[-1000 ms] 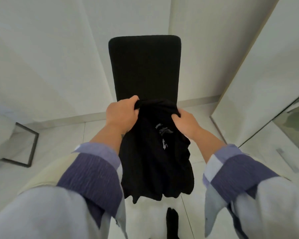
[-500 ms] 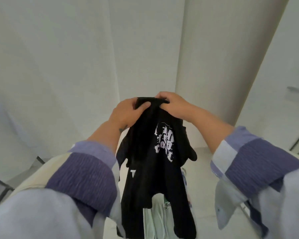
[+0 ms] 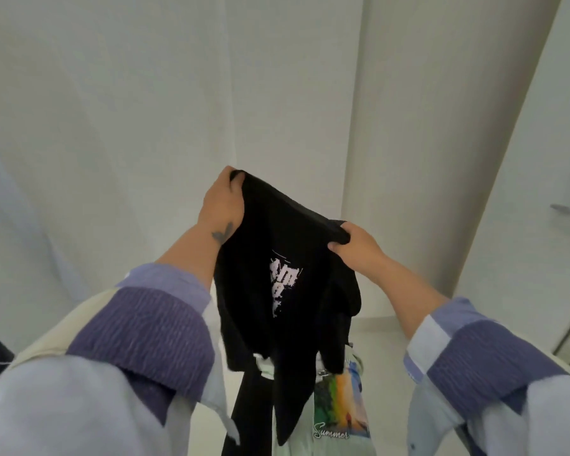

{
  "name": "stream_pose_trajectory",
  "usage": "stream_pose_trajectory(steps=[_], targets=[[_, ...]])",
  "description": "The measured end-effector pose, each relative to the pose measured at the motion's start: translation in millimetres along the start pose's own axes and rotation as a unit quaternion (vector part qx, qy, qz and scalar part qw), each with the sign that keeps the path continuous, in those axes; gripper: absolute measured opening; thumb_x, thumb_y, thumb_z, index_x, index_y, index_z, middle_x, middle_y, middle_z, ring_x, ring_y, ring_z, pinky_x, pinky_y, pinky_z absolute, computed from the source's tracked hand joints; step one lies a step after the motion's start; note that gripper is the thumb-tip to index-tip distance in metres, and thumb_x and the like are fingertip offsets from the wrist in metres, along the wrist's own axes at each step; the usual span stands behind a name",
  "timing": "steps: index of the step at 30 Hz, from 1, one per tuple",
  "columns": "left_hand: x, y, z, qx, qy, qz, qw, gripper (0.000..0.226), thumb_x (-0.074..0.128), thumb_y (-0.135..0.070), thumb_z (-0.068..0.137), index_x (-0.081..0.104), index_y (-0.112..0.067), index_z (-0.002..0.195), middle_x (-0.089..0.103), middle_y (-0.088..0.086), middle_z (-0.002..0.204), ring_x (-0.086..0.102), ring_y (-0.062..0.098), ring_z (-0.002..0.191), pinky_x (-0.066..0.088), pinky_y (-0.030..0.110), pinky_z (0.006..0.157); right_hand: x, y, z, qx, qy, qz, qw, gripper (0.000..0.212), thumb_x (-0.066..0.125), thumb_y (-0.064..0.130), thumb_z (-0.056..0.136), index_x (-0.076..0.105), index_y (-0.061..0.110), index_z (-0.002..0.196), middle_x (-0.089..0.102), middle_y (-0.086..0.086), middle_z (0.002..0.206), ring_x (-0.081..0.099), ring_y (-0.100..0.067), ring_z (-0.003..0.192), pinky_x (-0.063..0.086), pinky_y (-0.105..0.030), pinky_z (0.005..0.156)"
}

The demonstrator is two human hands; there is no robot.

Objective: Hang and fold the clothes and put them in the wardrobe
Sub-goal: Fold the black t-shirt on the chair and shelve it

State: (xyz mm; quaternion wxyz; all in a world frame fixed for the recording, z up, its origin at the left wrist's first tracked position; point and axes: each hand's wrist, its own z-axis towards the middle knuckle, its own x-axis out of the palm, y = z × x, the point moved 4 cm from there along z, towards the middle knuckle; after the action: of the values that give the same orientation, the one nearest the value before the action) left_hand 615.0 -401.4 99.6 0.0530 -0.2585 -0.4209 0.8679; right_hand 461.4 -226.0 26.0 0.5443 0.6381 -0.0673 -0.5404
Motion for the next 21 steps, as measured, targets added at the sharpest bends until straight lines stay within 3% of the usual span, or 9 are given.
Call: stream_pose_trajectory(steps=[3, 6, 8, 10, 13, 16, 18, 21], targets=[[-4.5, 14.6, -1.0, -0.006, 0.06, 0.067, 0.996, 0.033, 0.036, -0.036, 0.1, 0.054, -0.012, 0.114, 0.06, 0.006, 0.111, 0.053, 0.022, 0.098, 0.038, 0.03, 0.085, -6.2, -2.0, -1.7, 0.034, -0.028, 0.147, 0.988, 0.021, 0.068, 0.014, 0.085, 0.06, 0.011, 0.104, 0.065, -0.009, 0.102, 0.062, -0.026, 0.094, 0.05, -0.03, 0.08], [-12.8, 28.1, -3.7, -0.055, 0.127, 0.063, 0.988, 0.027, 0.054, -0.037, 0.093, 0.057, -0.014, 0.107, 0.062, 0.003, 0.096, 0.058, 0.02, 0.086, 0.044, 0.03, 0.073, -9.6, 2.3, -1.0, 0.06, -0.015, 0.219, 0.974, 0.028, 0.073, 0.011, 0.08, 0.06, 0.011, 0.105, 0.063, -0.005, 0.098, 0.059, -0.014, 0.08, 0.045, -0.019, 0.061], [-20.6, 37.8, -5.5, -0.084, 0.154, 0.086, 0.981, 0.023, 0.063, -0.025, 0.089, 0.055, -0.013, 0.107, 0.06, 0.003, 0.093, 0.058, 0.02, 0.084, 0.045, 0.029, 0.072, -7.9, 6.4, 1.2, 0.062, 0.023, 0.181, 0.981, 0.032, 0.074, 0.009, 0.079, 0.061, 0.011, 0.108, 0.062, -0.003, 0.098, 0.057, -0.011, 0.079, 0.042, -0.018, 0.059], [-26.9, 47.6, -5.9, -0.097, 0.16, 0.124, 0.975, 0.025, 0.063, -0.009, 0.086, 0.054, -0.012, 0.109, 0.058, 0.007, 0.1, 0.056, 0.023, 0.089, 0.044, 0.031, 0.078, -7.7, 11.5, 5.6, 0.053, 0.045, 0.109, 0.992, 0.031, 0.072, 0.009, 0.08, 0.061, 0.012, 0.109, 0.063, -0.005, 0.105, 0.058, -0.018, 0.089, 0.046, -0.024, 0.072], [-38.8, 55.9, -4.7, -0.082, 0.087, 0.2, 0.972, 0.028, 0.051, 0.007, 0.085, 0.058, -0.017, 0.098, 0.054, 0.006, 0.101, 0.053, 0.02, 0.089, 0.041, 0.029, 0.073, -8.6, 19.5, 11.2, 0.047, 0.096, 0.024, 0.994, 0.03, 0.062, 0.009, 0.082, 0.06, 0.019, 0.11, 0.062, -0.006, 0.114, 0.057, -0.024, 0.106, 0.046, -0.035, 0.093], [-51.7, 57.8, -1.5, -0.049, 0.038, 0.234, 0.97, 0.025, 0.053, 0.005, 0.087, 0.06, -0.019, 0.089, 0.051, 0.003, 0.084, 0.051, 0.017, 0.078, 0.036, 0.022, 0.057, -7.5, 27.6, 10.7, 0.019, 0.124, -0.042, 0.991, 0.04, 0.045, 0.0, 0.083, 0.059, 0.025, 0.11, 0.058, -0.004, 0.12, 0.053, -0.023, 0.112, 0.042, -0.032, 0.098], [-47.0, 57.7, -7.4, -0.044, 0.102, 0.213, 0.971, 0.019, 0.07, -0.012, 0.083, 0.058, -0.021, 0.095, 0.049, 0.0, 0.081, 0.051, 0.019, 0.076, 0.035, 0.022, 0.056, -1.8, 36.9, 7.9, -0.016, 0.134, -0.053, 0.989, 0.043, 0.041, -0.006, 0.087, 0.061, 0.022, 0.112, 0.057, -0.004, 0.122, 0.051, -0.021, 0.113, 0.037, -0.025, 0.091], [-15.0, 60.1, -34.6, -0.057, 0.244, 0.202, 0.947, 0.049, 0.081, -0.031, 0.071, 0.054, -0.026, 0.111, 0.052, -0.002, 0.097, 0.053, 0.017, 0.086, 0.039, 0.024, 0.07, 13.2, 56.3, 3.4, -0.064, 0.159, -0.066, 0.983, 0.04, 0.042, -0.007, 0.09, 0.064, 0.022, 0.107, 0.053, -0.003, 0.128, 0.048, -0.018, 0.114, 0.033, -0.022, 0.091]])
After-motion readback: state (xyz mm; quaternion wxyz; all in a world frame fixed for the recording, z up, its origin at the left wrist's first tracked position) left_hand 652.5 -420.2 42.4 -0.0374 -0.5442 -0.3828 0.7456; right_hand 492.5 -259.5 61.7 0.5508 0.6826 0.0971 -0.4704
